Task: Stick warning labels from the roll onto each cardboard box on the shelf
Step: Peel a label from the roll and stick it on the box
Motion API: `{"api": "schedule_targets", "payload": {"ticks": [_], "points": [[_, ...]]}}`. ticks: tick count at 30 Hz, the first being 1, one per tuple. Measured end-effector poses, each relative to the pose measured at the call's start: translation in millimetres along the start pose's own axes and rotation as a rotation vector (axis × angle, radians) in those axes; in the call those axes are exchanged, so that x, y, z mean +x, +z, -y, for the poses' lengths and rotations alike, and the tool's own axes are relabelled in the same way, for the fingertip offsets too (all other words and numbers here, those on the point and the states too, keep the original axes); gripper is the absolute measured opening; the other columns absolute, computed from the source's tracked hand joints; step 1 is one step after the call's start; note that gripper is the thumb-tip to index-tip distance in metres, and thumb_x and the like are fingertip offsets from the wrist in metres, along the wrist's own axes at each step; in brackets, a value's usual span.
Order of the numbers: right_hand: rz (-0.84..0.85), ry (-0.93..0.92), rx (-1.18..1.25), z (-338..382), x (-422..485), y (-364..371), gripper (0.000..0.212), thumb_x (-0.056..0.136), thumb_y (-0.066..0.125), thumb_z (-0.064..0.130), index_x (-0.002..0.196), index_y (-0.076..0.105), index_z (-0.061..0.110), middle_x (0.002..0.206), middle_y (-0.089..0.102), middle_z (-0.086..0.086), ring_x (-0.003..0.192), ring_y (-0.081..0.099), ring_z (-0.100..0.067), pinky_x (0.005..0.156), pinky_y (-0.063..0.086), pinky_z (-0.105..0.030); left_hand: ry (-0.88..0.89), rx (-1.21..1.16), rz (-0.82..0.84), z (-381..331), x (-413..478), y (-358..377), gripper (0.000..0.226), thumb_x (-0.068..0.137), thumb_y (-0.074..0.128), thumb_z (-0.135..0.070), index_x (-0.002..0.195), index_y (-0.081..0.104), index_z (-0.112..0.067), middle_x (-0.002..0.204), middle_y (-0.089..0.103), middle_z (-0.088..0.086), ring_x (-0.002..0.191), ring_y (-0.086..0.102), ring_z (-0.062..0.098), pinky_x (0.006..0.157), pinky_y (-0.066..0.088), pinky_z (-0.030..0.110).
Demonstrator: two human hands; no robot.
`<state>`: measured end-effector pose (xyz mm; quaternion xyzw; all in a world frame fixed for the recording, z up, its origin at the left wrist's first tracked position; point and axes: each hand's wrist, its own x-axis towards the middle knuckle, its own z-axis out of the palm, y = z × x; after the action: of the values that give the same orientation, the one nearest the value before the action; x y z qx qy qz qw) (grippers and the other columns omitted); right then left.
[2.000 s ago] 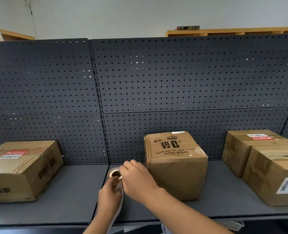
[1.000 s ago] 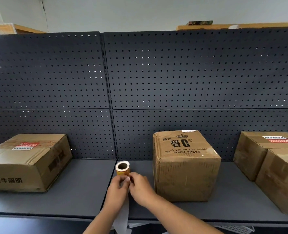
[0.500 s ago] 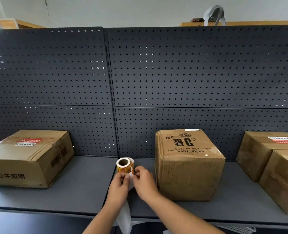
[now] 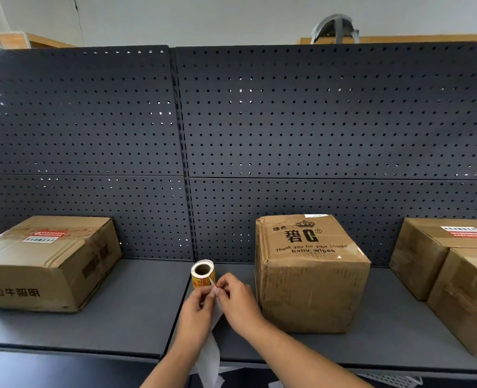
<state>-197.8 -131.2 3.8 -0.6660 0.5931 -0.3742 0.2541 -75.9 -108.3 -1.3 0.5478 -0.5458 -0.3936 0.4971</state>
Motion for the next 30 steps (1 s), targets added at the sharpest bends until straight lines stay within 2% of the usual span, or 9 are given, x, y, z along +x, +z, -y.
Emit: {"api": "schedule_targets", "payload": {"ticks": [5,9,11,15,19,23,30], "points": [[0.015,0.02,0.006,0.7,1.4,-2.5,0.008,0.101,0.06,0.033,0.101,0.061,0.025,0.095,0.068,0.006,0.086,0.064,-0.012,0.07,0.05,-0.026,-0.013,-0.033,-0.013,-0.8,1.0,1.8,0.013,0.105,0.058,-0.013,0.103,0.07,-0.017,0.097,0.074,0.002,0.087,0.068,0.005,0.07,0.049,0.013],[-0.006,0.001,-0.011,2.7,5.5,-0.3,0.009,0.102,0.059,0.029,0.101,0.064,0.021,0.105,0.064,0.003,0.094,0.06,-0.012,0.075,0.045,-0.022,-0.02,-0.06,-0.025,-2.2,1.9,1.0,0.013,0.105,0.058,-0.016,0.1,0.07,-0.016,0.095,0.074,0.002,0.085,0.067,0.003,0.071,0.047,0.014],[-0.012,0.002,0.0,3.5,6.9,-1.0,0.009,0.102,0.059,0.028,0.1,0.064,0.021,0.103,0.065,0.004,0.093,0.061,-0.012,0.075,0.047,-0.023,-0.015,-0.039,-0.019,-0.7,4.0,-0.1,0.013,0.105,0.059,-0.017,0.1,0.071,-0.018,0.095,0.075,0.0,0.086,0.067,0.001,0.074,0.047,0.017],[0.008,-0.002,-0.001,3.6,7.5,1.7,0.007,0.101,0.06,0.03,0.1,0.063,0.024,0.099,0.067,0.005,0.09,0.063,-0.011,0.075,0.053,-0.028,-0.006,0.014,-0.03,4.2,7.9,-1.5,0.013,0.104,0.06,-0.017,0.098,0.071,-0.021,0.093,0.075,0.0,0.092,0.068,0.011,0.075,0.047,0.023],[0.008,-0.025,-0.05,6.2,9.1,1.6,0.01,0.101,0.059,0.026,0.102,0.067,0.02,0.104,0.065,0.001,0.095,0.062,-0.015,0.081,0.053,-0.032,-0.02,0.037,-0.039,5.3,8.8,-1.5,0.014,0.104,0.061,-0.015,0.097,0.071,-0.021,0.093,0.074,-0.001,0.091,0.067,0.012,0.073,0.047,0.023],[0.002,-0.05,-0.074,7.7,10.1,-1.2,0.011,0.101,0.06,0.023,0.102,0.068,0.016,0.107,0.064,-0.001,0.097,0.06,-0.016,0.085,0.051,-0.032,-0.041,-0.009,-0.047,7.1,10.2,-1.9,0.012,0.103,0.062,-0.016,0.099,0.072,-0.02,0.095,0.075,0.001,0.094,0.069,0.016,0.079,0.05,0.029],[0.008,-0.002,-0.051,8.8,1.7,-1.9,0.014,0.101,0.058,0.028,0.097,0.068,0.02,0.094,0.071,0.001,0.085,0.066,-0.014,0.075,0.056,-0.036,-0.082,0.006,-0.059,12.3,11.5,-1.9,0.011,0.101,0.066,-0.016,0.096,0.074,-0.021,0.09,0.078,-0.001,0.093,0.072,0.016,0.08,0.053,0.03]]}}
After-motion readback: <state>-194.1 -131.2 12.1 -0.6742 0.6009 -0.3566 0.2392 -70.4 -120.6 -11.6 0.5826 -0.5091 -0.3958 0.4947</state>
